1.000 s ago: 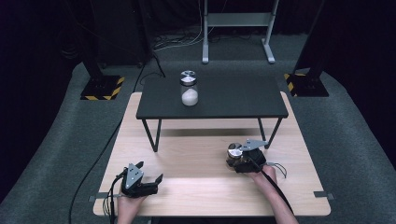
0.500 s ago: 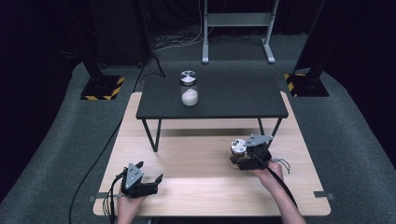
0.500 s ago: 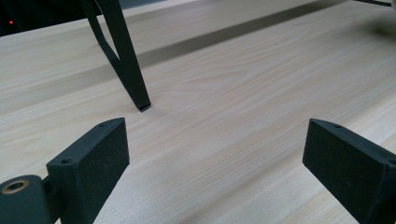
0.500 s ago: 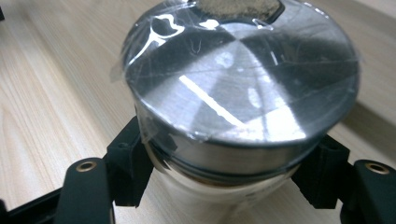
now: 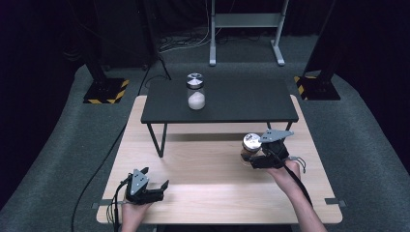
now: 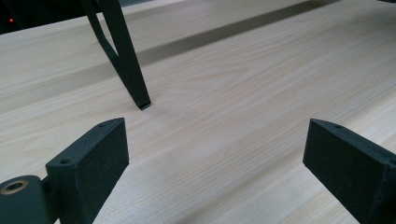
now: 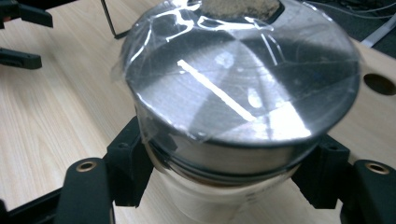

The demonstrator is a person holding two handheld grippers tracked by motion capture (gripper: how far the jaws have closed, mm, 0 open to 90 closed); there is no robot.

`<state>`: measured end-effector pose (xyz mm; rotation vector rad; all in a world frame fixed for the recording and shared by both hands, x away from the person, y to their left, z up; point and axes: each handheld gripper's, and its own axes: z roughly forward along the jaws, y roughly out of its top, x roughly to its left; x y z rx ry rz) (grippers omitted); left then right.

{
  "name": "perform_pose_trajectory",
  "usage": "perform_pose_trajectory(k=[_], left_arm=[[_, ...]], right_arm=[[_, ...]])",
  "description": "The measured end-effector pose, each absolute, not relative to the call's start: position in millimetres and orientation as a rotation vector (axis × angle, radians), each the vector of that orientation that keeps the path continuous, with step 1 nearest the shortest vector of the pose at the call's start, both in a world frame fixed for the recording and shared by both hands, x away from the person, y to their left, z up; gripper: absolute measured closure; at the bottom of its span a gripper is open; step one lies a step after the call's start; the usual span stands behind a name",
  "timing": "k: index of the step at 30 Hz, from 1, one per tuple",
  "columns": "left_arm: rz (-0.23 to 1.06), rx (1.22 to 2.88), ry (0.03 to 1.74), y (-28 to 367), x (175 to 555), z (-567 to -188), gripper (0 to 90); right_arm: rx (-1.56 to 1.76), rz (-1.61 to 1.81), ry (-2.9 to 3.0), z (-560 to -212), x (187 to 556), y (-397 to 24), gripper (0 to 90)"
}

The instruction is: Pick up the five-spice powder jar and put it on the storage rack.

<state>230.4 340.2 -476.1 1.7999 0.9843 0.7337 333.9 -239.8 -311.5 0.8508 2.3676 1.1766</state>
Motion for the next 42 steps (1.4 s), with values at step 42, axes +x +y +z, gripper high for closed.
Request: perform_pose_trajectory(k=[42], left_arm=[[0.721, 1.817, 1.006, 337.6, 233.4, -473.0, 5.8]], right_arm=[[0.860, 1.186, 2.253, -207.1, 357.3, -229.5, 29.9]])
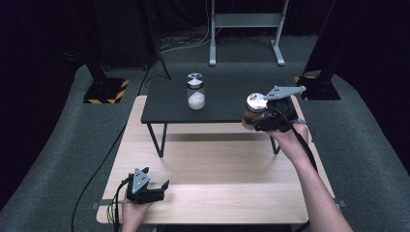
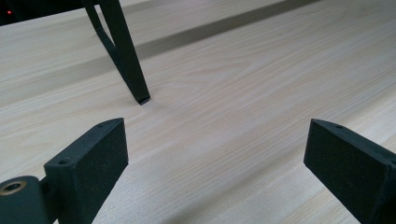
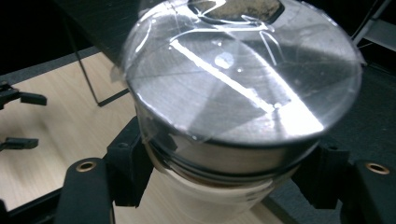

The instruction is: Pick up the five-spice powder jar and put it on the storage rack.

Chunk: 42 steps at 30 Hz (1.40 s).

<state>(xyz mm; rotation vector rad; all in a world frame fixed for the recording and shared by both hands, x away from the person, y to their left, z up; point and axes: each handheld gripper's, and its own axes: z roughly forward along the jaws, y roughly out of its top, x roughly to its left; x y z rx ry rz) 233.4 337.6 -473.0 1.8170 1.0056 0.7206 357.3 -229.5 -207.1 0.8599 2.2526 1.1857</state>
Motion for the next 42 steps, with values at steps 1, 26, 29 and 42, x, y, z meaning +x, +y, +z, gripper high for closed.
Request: perform_pose_trajectory(k=[1, 26, 29, 42], left_arm=[[0.720, 1.818, 1.006, 337.6, 233.5, -472.8, 5.8], [0.720, 1.828, 1.023, 335.3, 235.1, -471.0, 5.8], [0.721, 1.833, 1.028, 334.4, 235.7, -470.2, 5.8], [0.714, 1.835, 1.037, 334.0, 237.0, -469.5, 5.8]], right_arm=[[0.871, 1.186, 2.250, -206.2, 360.1, -229.7, 29.8], [1.073, 1.130, 2.140, -202.5, 416.7, -208.1, 29.8], [1.095, 1.119, 2.130, -202.6, 421.1, -206.5, 29.8], [1.136, 1.105, 2.154, -202.6, 435.5, -205.4, 29.5]])
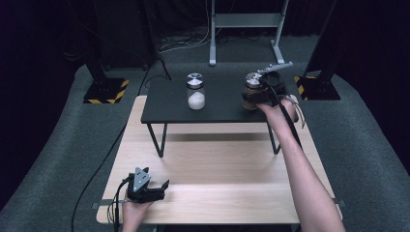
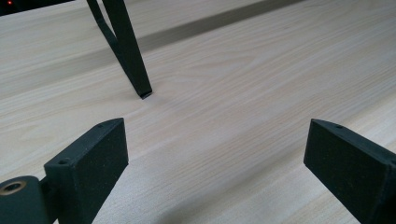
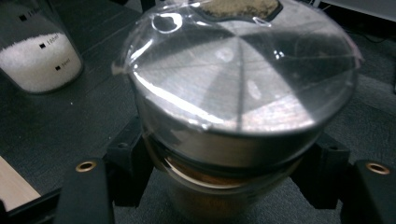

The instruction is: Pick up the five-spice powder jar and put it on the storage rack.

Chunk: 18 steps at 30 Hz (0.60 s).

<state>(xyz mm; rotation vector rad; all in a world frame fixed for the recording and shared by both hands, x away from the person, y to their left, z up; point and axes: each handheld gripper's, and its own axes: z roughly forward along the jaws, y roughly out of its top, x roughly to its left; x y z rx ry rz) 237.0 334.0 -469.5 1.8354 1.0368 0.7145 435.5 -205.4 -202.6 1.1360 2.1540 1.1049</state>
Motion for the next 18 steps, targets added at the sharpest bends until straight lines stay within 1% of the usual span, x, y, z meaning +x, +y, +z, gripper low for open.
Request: perform_pose_trajectory(k=[1, 6, 8, 10, 12, 15, 18], left_arm=[[0.714, 1.836, 1.037, 334.0, 237.1, -469.4, 5.8], [0.718, 1.836, 1.040, 333.2, 236.8, -469.4, 5.8], [0.721, 1.835, 1.041, 332.9, 236.5, -469.5, 5.8], [0.717, 1.834, 1.043, 333.0, 236.7, -469.4, 5.8], [0.720, 1.838, 1.041, 332.3, 236.8, -469.2, 5.7], [0.720, 1.836, 1.042, 331.9, 236.4, -469.3, 5.7], [0.722, 1.840, 1.044, 330.6, 236.2, -468.9, 5.7]], right_arm=[[1.136, 1.112, 2.153, -203.4, 435.7, -206.9, 28.9], [1.117, 1.122, 2.122, -203.4, 425.0, -209.8, 17.2], [1.094, 1.143, 2.104, -205.0, 417.1, -214.2, 14.4], [1.070, 1.167, 2.106, -206.8, 410.1, -220.2, 13.4], [1.030, 1.186, 2.118, -210.5, 402.8, -226.5, 15.2], [0.990, 1.182, 2.135, -217.7, 390.8, -232.8, 15.4], [0.971, 1.214, 2.134, -229.1, 380.8, -244.0, 13.4]])
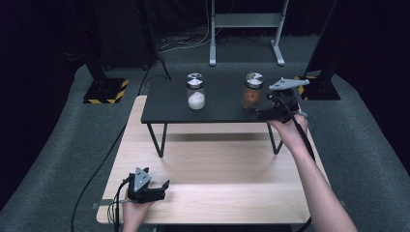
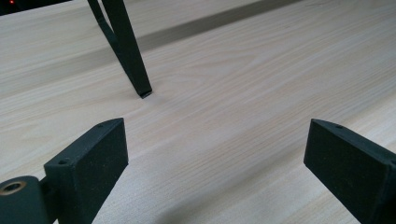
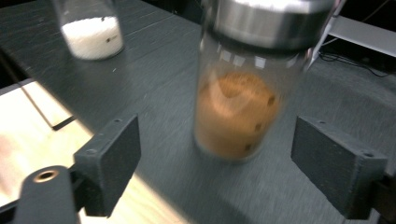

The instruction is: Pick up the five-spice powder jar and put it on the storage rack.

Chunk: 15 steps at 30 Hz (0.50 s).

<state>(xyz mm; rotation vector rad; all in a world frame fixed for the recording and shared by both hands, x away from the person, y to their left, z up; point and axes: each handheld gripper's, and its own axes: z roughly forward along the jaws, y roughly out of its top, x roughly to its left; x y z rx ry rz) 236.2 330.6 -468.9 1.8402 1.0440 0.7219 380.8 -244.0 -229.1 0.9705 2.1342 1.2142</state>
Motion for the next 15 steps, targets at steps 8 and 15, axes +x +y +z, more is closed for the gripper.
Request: perform_pose_trajectory(k=[8, 15], left_arm=[[0.723, 1.843, 1.045, 330.2, 236.5, -468.6, 5.7], [0.721, 1.841, 1.050, 330.4, 236.8, -468.5, 5.7]], right_arm=[[0.911, 1.287, 2.121, -260.8, 351.6, -268.5, 10.2], [0.900, 1.326, 2.076, -290.8, 326.6, -282.9, 9.1]])
